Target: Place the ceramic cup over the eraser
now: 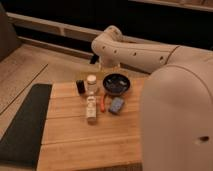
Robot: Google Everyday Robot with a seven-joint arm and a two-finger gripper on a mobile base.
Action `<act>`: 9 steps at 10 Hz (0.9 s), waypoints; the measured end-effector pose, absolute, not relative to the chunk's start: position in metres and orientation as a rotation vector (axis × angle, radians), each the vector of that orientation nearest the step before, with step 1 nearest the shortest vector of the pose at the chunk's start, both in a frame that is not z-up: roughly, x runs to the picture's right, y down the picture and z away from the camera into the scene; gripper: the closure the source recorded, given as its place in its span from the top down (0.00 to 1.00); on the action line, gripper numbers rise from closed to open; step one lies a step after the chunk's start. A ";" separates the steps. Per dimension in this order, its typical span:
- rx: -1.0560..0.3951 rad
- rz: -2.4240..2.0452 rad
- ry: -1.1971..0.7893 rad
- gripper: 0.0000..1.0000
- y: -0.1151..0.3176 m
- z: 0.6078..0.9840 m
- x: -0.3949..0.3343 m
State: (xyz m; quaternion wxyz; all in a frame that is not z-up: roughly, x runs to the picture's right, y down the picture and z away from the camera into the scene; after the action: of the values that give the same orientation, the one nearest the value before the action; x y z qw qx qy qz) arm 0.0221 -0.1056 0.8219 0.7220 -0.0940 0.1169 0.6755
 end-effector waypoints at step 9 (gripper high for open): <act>-0.245 1.416 0.313 0.65 -0.111 0.858 0.025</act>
State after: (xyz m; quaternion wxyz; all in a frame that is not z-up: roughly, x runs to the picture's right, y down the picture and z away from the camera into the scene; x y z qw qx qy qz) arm 0.0253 -0.1108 0.8581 0.7416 -0.1119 0.1426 0.6459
